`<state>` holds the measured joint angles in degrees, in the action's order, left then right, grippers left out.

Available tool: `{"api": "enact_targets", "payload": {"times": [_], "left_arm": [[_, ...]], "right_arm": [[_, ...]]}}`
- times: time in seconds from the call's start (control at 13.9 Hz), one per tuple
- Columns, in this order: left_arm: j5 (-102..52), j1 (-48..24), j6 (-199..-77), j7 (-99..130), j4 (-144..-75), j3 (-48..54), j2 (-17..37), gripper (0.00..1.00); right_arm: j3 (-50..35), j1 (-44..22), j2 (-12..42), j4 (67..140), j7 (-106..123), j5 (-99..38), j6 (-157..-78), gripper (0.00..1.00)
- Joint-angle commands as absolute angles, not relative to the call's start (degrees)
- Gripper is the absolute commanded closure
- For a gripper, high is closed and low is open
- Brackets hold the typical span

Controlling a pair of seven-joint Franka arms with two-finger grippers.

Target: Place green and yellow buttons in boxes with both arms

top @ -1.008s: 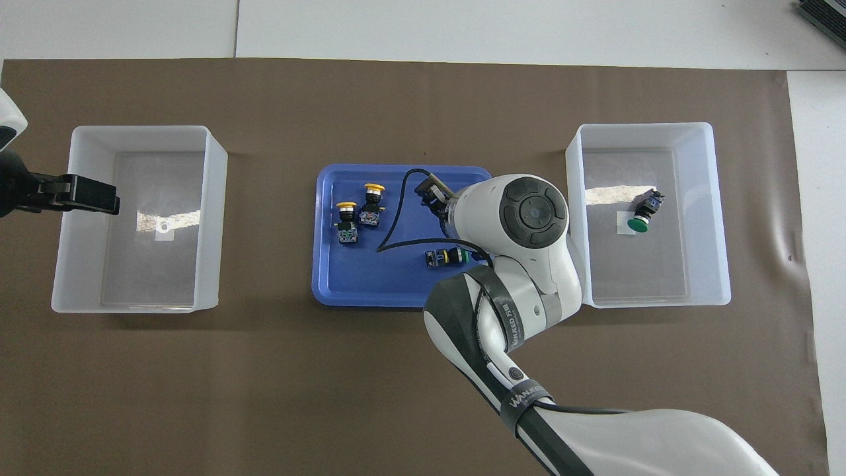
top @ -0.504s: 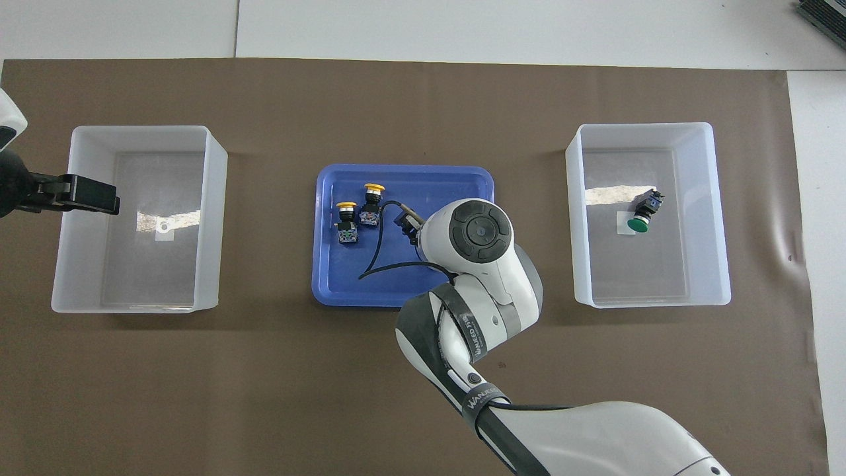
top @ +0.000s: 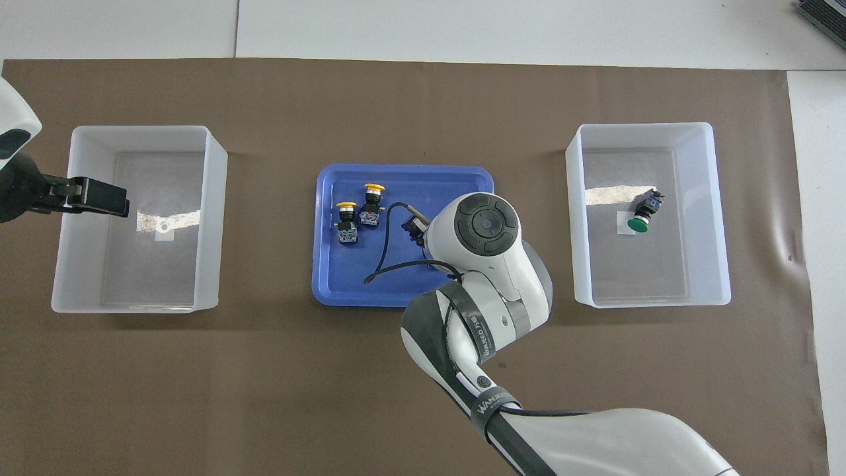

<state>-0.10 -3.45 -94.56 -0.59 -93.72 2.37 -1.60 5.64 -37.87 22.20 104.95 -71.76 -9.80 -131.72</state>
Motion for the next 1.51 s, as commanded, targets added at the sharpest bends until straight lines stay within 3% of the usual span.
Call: {"api": "enact_targets", "payload": {"times": [0.0,0.14,0.22,0.36,0.5,0.58,0.65,0.86,1.08,1.44], "left_arm": [[-0.8,-8.1,-103.9,3.9,-102.8,2.6,-5.6,0.00],[-0.9,-12.7,-115.4,8.9,-109.9,2.6,-5.9,0.00],[-0.9,-14.7,-117.9,11.3,-110.7,2.6,-4.6,0.00],[-0.9,-17.2,-123.1,13.7,-111.2,2.5,-0.2,0.00],[-0.8,-19.2,-128.7,16.6,-111.5,2.5,3.9,0.00],[-0.8,-19.6,-132.8,17.7,-113.5,2.5,4.7,0.07],[-0.8,-20.2,-137.5,17.9,-116.2,2.5,4.7,0.09],[-0.8,-20.7,-143.4,18.0,-117.9,2.5,7.2,0.10],[-0.9,-22.6,-148.2,18.4,-117.6,2.5,11.3,0.14],[-0.8,-24.6,-154.1,21.4,-117.2,2.5,16.7,0.20]], "right_arm": [[5.4,-37.3,22.0,106.8,-71.4,-9.3,-134.3,0.00],[5.4,-37.3,22.4,107.7,-71.3,-9.3,-135.9,0.00],[5.4,-37.4,22.4,107.8,-71.2,-9.3,-135.9,0.08],[5.4,-37.4,22.5,107.9,-70.0,-9.4,-136.0,0.42],[5.4,-37.4,22.6,108.7,-69.6,-9.5,-137.7,0.67],[5.4,-37.4,22.6,109.2,-69.3,-9.5,-138.5,0.94],[5.4,-37.3,22.6,109.2,-68.9,-9.8,-138.5,1.00],[5.4,-36.7,21.5,108.4,-67.3,-9.9,-136.6,1.00],[5.4,-33.1,17.9,106.0,-61.8,-10.2,-129.6,1.00],[6.2,-21.7,9.7,104.9,-37.2,-9.0,-118.2,1.00]]}}
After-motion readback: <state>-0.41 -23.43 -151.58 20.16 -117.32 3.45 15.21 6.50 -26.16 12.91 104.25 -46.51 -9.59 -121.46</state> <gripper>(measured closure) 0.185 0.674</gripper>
